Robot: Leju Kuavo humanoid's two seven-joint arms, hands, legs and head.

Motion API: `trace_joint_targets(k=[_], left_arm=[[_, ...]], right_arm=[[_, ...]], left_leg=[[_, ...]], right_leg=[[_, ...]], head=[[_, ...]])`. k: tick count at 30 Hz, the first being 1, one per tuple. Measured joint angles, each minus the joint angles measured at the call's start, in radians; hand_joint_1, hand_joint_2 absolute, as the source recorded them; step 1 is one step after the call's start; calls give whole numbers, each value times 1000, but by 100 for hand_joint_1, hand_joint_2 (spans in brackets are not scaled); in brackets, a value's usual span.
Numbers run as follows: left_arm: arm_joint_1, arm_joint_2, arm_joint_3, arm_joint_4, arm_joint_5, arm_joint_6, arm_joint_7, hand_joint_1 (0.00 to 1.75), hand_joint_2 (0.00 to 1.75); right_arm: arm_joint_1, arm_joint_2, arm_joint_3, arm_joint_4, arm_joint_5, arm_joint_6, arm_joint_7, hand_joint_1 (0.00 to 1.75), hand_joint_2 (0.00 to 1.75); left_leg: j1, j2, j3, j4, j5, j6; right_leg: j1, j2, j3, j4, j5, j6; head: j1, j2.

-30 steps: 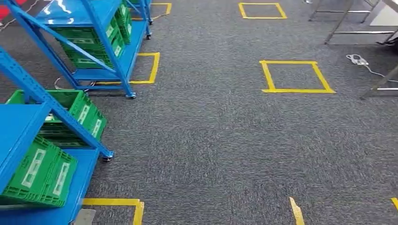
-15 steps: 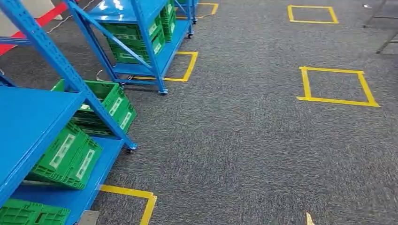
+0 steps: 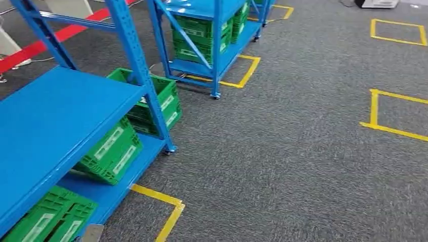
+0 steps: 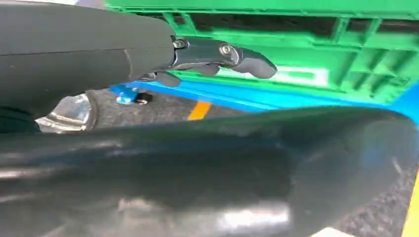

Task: Take the parts from the cabinet and place them on the table.

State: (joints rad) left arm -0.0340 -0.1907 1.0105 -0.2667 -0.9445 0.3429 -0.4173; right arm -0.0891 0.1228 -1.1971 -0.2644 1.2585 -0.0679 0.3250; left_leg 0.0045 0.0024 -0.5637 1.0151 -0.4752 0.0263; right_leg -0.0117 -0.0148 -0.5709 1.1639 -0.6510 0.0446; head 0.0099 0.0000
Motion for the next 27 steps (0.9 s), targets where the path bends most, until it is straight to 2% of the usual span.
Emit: trace_joint_targets(k=[1,2,3,4,5,6,7,8,9,11,12,13,14,15,16,17,18,19,20,21,22,23,24,27], left_arm=[[-1,-2,0,0,-1,0,0,0,0],[0,-2,0,0,-2,0,0,0,0],[1,-2,0,0,-2,0,0,0,0],[2,-2,0,0,-2,0,0,0,0],[2,-2,0,0,-2,0,0,0,0],[1,-2,1,0,-3,0,0,0,0],[1,-5,1,0,-4,0,0,0,0],[-1,-6,1,2,-5,0,0,0,0],[0,-6,1,2,-5,-1,0,0,0],[5,-7,1,3,-5,0,0,0,0],[7,-4,2,3,-5,0,0,0,0],[7,-4,2,4,-5,0,0,0,0],[4,-4,2,4,-5,0,0,0,0],[0,-3,2,4,-5,0,0,0,0],[-1,-3,2,4,-5,0,0,0,0],[-1,-2,2,4,-5,0,0,0,0],[1,-2,2,4,-6,0,0,0,0],[3,-2,2,4,-7,0,0,0,0],[4,-1,2,4,-7,0,0,0,0],[5,0,2,4,-7,0,-1,0,0],[4,0,2,4,-7,0,-2,0,0],[1,0,2,5,-7,-1,-2,0,0],[-2,-1,2,5,-7,0,-3,0,0],[4,-1,4,5,-8,0,-5,0,0]], right_arm=[[4,0,0,0,0,1,-1,0,0],[5,0,0,0,0,0,-1,0,0],[6,0,0,0,0,0,4,0,0],[6,0,0,0,0,-1,8,0,0],[6,0,0,0,0,-1,9,0,0],[5,-1,0,0,0,-2,9,0,0],[5,-4,0,0,0,-2,9,0,0],[5,-8,0,1,0,-2,8,0,0],[5,-7,0,1,0,-2,-5,0,0],[1,-7,0,1,0,-3,-5,0,0],[0,-6,0,1,0,-3,-1,0,0],[0,-6,0,1,0,-3,-1,0,0],[2,-6,0,1,0,-3,-1,0,0],[5,-6,0,1,0,-3,-3,0,0],[6,-6,0,1,0,-3,-3,0,0],[6,-6,0,1,0,-3,-3,0,0],[6,-6,0,1,0,-2,-3,0,0],[6,-6,0,1,0,-2,-3,0,0],[5,-6,0,1,0,-2,-3,0,0],[5,-6,0,1,0,-2,-3,0,0],[5,-5,0,1,0,-2,-3,0,0],[5,-5,0,1,0,-2,-3,0,0],[6,-6,0,1,1,-3,-3,0,0],[-8,-6,0,1,2,-3,-3,0,0]], left_leg=[[-3,-14,0,0,0,3],[-6,-29,0,0,-1,4],[-10,-43,2,0,-1,5],[-13,-60,4,0,-1,6],[-14,-76,7,0,-2,6],[-15,-91,10,0,-2,7],[-11,-102,10,0,-3,6],[-16,-112,4,3,-4,3],[-10,-125,-2,4,-1,-2],[-5,-146,-6,-1,3,-13],[-12,-159,-6,-3,3,-21],[-14,-110,-8,11,-13,-21],[-14,-58,-27,55,-45,-27],[-12,-31,-61,124,-82,-33],[-8,-19,-100,207,-117,-39],[-2,-15,-132,272,-136,-46],[3,-14,-143,294,-130,-52],[7,-11,-131,269,-102,-57],[11,-5,-101,208,-59,-61],[13,8,-56,116,-8,-62],[13,42,-15,33,31,-61],[-2,75,1,9,14,-59],[0,68,4,0,9,-39],[-4,38,0,-1,4,-19]], right_leg=[[1,9,-46,90,-32,-1],[2,12,-83,153,-45,-4],[3,14,-101,168,-30,-8],[5,16,-93,129,15,-17],[10,22,-66,51,70,-25],[14,40,-26,-50,128,-36],[18,87,1,-129,157,-45],[12,120,15,-141,148,-53],[15,109,29,-158,145,-52],[18,91,31,-162,141,-54],[9,74,40,-180,145,-53],[6,56,49,-192,149,-54],[6,43,56,-199,149,-59],[7,26,59,-199,147,-61],[8,7,62,-198,142,-62],[8,-10,66,-198,137,-61],[8,-25,70,-198,133,-59],[7,-37,76,-197,128,-57],[5,-49,84,-197,123,-53],[3,-62,94,-197,116,-49],[2,-72,103,-197,109,-43],[10,-83,98,-194,100,-30],[11,-92,100,-192,93,-24],[9,-124,126,-196,86,-12]], head=[[1,0],[2,0],[1,0],[1,0],[1,0],[1,0],[1,0],[-3,0],[1,0],[6,0],[5,0],[5,0],[-4,0],[-1,0],[-3,0],[-2,0],[-3,0],[-2,0],[-3,0],[-3,0],[-3,0],[-5,0],[-2,0],[0,0]])
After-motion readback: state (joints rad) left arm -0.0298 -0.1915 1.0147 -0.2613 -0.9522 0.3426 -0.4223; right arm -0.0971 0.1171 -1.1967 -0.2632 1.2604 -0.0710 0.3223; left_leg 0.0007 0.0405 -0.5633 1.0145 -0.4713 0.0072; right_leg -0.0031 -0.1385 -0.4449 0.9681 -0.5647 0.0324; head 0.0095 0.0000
